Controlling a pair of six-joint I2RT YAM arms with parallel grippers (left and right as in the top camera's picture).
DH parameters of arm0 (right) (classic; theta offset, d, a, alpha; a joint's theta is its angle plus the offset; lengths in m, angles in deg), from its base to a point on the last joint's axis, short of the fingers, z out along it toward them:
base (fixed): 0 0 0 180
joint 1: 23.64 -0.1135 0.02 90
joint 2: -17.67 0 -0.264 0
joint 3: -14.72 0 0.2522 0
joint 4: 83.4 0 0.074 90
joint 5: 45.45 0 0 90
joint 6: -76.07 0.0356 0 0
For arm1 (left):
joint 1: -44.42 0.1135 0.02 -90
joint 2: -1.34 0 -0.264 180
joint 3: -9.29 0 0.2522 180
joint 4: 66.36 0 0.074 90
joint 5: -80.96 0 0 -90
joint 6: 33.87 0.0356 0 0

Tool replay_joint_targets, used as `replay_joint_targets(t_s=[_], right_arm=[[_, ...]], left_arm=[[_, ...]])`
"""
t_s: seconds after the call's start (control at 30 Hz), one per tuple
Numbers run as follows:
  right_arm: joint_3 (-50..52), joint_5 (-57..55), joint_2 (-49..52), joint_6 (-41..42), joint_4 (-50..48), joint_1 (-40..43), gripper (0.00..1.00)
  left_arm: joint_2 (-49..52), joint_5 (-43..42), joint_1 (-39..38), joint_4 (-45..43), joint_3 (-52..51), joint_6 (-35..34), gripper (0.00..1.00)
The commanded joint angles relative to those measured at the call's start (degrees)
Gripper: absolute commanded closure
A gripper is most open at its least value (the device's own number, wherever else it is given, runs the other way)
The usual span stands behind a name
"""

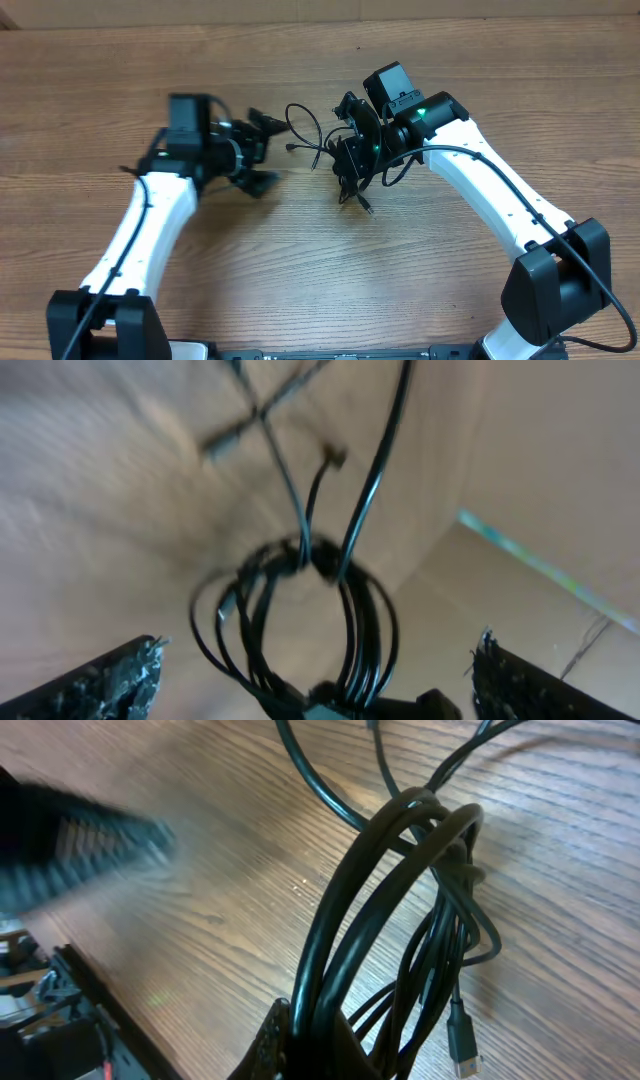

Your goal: Untangle cables

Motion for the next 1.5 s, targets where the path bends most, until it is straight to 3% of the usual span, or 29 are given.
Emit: replay_joint_targets(t_s=[0.0,0.1,0.43,0.5,0.6,0.73,0.83,0.87,1.0,1.23,1.33,1.47], right_arm=[[-1.33,5.09,-3.21,0.92,-0.39,0.0,0.96],[-1.33,9.27,-4.85,0.92,-0.22,0.13,0.96],[-1.33,16.57,-9.79,0.94,1.09,0.15,0.96],[-1.33,18.05,-9.99,0.96,1.22,0.15,0.96],[-1.33,18.05,-9.99,1.68,1.44,0.09,0.96],[-1.33,18.03,-10.01,3.98,1.4,0.09,0.96],[-1.33,17.97,-10.01,4.52,1.25,0.09,0.96],[-1.33,17.97,-10.01,4.52,1.05,0.11,0.96],[-1.33,13.18,-10.01,6.1,0.42,0.11,0.96],[-1.31,-15.5,-9.97,28.44,-1.88,0.11,0.96],[-1.31,-19.37,-9.97,37.46,-3.23,0.11,0.96],[-1.31,-19.39,-9.94,42.66,-3.87,0.0,0.96]], left_arm=[[0.83,3.69,-4.02,0.15,0.85,-11.61,0.0],[1.7,5.42,-5.33,-0.04,0.85,-15.61,0.01],[8.22,2.84,-5.42,-2.29,0.85,-15.87,0.0],[9.7,1.36,-5.42,-5.11,0.85,-15.87,0.06],[11.41,-1.33,-5.42,-9.73,0.85,-15.87,0.21],[12.09,-2.01,-5.42,-12.98,0.85,-15.85,0.49],[12.09,-0.52,-5.18,-13.0,0.85,-14.12,0.88],[12.09,0.68,-4.94,-12.96,0.85,-12.17,0.96],[12.09,1.05,-3.82,-12.96,0.85,-2.64,0.96],[12.07,-6.91,-2.49,-12.85,0.87,10.16,0.96],[12.07,-11.8,-2.62,-13.09,0.87,13.49,0.96],[12.07,-15.65,-2.97,-13.0,0.87,18.05,0.96]])
